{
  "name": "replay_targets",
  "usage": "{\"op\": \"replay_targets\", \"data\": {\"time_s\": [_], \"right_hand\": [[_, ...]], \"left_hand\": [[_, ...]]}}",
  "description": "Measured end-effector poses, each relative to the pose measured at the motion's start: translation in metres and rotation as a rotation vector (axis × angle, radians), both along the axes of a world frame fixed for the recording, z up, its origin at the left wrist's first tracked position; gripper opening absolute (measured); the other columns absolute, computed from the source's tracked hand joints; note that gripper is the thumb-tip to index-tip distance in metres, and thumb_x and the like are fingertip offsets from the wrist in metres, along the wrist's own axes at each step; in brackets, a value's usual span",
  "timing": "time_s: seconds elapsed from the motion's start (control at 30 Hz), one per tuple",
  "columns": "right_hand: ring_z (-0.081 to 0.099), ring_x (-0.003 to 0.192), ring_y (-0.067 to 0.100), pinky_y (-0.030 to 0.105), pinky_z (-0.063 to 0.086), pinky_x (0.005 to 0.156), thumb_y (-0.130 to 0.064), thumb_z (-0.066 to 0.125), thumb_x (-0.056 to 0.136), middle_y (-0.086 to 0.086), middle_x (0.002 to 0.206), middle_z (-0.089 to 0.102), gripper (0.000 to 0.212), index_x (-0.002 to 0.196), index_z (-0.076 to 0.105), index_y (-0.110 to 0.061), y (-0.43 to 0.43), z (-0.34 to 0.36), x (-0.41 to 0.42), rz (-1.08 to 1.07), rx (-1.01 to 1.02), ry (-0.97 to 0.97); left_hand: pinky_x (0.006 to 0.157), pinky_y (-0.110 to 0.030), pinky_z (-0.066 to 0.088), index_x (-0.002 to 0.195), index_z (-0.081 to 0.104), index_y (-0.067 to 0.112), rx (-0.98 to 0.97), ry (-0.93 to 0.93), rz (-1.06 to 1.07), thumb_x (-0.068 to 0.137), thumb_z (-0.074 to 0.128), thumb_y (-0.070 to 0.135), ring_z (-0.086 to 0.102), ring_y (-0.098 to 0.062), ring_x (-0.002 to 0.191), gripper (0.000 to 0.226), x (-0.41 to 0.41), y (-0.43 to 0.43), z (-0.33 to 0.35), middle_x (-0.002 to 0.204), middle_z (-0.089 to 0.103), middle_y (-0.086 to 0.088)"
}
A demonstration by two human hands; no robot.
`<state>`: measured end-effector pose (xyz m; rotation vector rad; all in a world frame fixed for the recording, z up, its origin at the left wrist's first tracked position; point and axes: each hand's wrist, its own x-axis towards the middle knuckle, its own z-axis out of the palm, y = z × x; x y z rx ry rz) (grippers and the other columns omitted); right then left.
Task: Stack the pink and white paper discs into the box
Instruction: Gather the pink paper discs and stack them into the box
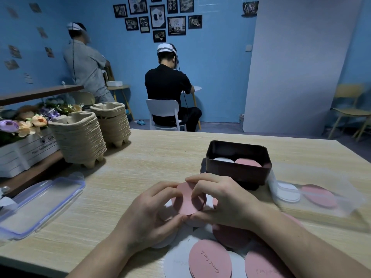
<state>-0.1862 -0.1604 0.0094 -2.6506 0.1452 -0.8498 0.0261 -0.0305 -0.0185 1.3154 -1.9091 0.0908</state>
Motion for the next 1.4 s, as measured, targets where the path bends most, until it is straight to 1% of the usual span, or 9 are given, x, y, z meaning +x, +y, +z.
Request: {"op": "replay_targets", "data": {"time_s": [0.23, 0.47, 0.63, 0.73, 0.87, 1.0, 1.13, 1.23, 1.4], "right_hand": [[0.061, 0.122, 0.009, 0.023, 0.052, 0.093, -0.033, 0.093, 0.074, 0.003, 0.135, 0.063, 0.036, 0.094, 0.067, -0.017, 0.0, -0.001, 0.001, 0.007, -0.03, 0.032], [0.067, 0.096, 0.013, 0.028, 0.055, 0.08, -0.039, 0.089, 0.078, -0.001, 0.127, 0.062, 0.032, 0.09, 0.068, -0.018, 0.001, 0.0, 0.002, -0.005, -0.081, 0.051], [0.069, 0.098, 0.019, 0.033, 0.055, 0.078, -0.035, 0.09, 0.077, -0.001, 0.12, 0.064, 0.03, 0.087, 0.068, -0.018, 0.002, 0.005, 0.002, -0.023, -0.089, 0.039], [0.068, 0.094, 0.022, 0.034, 0.054, 0.075, -0.033, 0.09, 0.078, 0.001, 0.113, 0.064, 0.029, 0.086, 0.066, -0.018, -0.001, 0.013, -0.002, -0.045, -0.106, 0.043], [0.066, 0.101, 0.018, 0.035, 0.055, 0.079, -0.034, 0.089, 0.079, 0.0, 0.112, 0.062, 0.031, 0.085, 0.063, -0.019, 0.0, 0.025, -0.02, -0.091, -0.08, 0.05], [0.063, 0.114, 0.013, 0.035, 0.053, 0.087, -0.037, 0.086, 0.082, -0.005, 0.116, 0.062, 0.03, 0.086, 0.062, -0.02, 0.007, 0.016, -0.05, -0.144, -0.045, 0.078], [0.061, 0.11, 0.002, 0.027, 0.053, 0.087, -0.043, 0.084, 0.082, -0.003, 0.121, 0.064, 0.032, 0.089, 0.065, -0.018, 0.019, 0.005, -0.072, -0.189, -0.003, 0.066], [0.058, 0.106, -0.006, 0.023, 0.052, 0.084, -0.051, 0.083, 0.081, -0.006, 0.124, 0.064, 0.035, 0.09, 0.065, -0.021, 0.026, -0.003, -0.083, -0.236, -0.001, 0.054], [0.063, 0.113, 0.006, 0.028, 0.054, 0.087, -0.054, 0.078, 0.082, -0.007, 0.129, 0.064, 0.036, 0.092, 0.065, -0.022, 0.034, -0.009, -0.094, -0.3, -0.044, 0.043]], "left_hand": [[0.084, -0.033, 0.058, 0.11, 0.071, 0.02, -0.044, -0.032, 0.002, 0.092, 0.076, 0.049, 0.065, -0.01, 0.116, 0.035, 0.0, 0.0, -0.002, 0.128, 0.065, 0.008], [0.081, -0.036, 0.059, 0.113, 0.068, 0.025, -0.023, -0.033, -0.01, 0.086, 0.082, 0.045, 0.066, -0.011, 0.112, 0.037, 0.006, -0.006, -0.009, 0.127, 0.064, 0.009], [0.083, -0.035, 0.058, 0.123, 0.064, 0.025, -0.003, -0.023, -0.007, 0.087, 0.079, 0.046, 0.064, -0.007, 0.111, 0.044, 0.005, -0.002, -0.005, 0.127, 0.063, 0.014], [0.082, -0.035, 0.057, 0.125, 0.063, 0.023, 0.005, -0.006, 0.008, 0.092, 0.074, 0.04, 0.063, -0.007, 0.107, 0.039, 0.004, 0.002, -0.003, 0.124, 0.062, 0.015], [0.078, -0.037, 0.056, 0.115, 0.066, 0.017, -0.036, -0.019, 0.067, 0.095, 0.065, 0.037, 0.063, -0.01, 0.099, 0.028, 0.004, 0.004, -0.002, 0.115, 0.063, 0.012], [0.07, -0.038, 0.055, 0.102, 0.068, 0.018, -0.021, -0.127, 0.09, 0.093, 0.062, 0.036, 0.064, -0.016, 0.087, 0.021, 0.002, 0.006, 0.003, 0.098, 0.065, 0.01], [0.068, -0.035, 0.057, 0.101, 0.07, 0.022, 0.057, -0.139, 0.047, 0.092, 0.061, 0.041, 0.063, -0.012, 0.088, 0.023, -0.006, 0.012, 0.008, 0.096, 0.066, 0.013], [0.069, -0.035, 0.056, 0.102, 0.069, 0.025, 0.105, -0.106, -0.018, 0.093, 0.064, 0.039, 0.063, -0.008, 0.09, 0.017, -0.017, 0.017, 0.01, 0.097, 0.065, 0.016], [0.075, -0.037, 0.054, 0.103, 0.07, 0.025, 0.154, -0.108, -0.056, 0.092, 0.071, 0.034, 0.063, -0.008, 0.091, 0.015, -0.033, 0.021, 0.009, 0.097, 0.067, 0.014]]}}
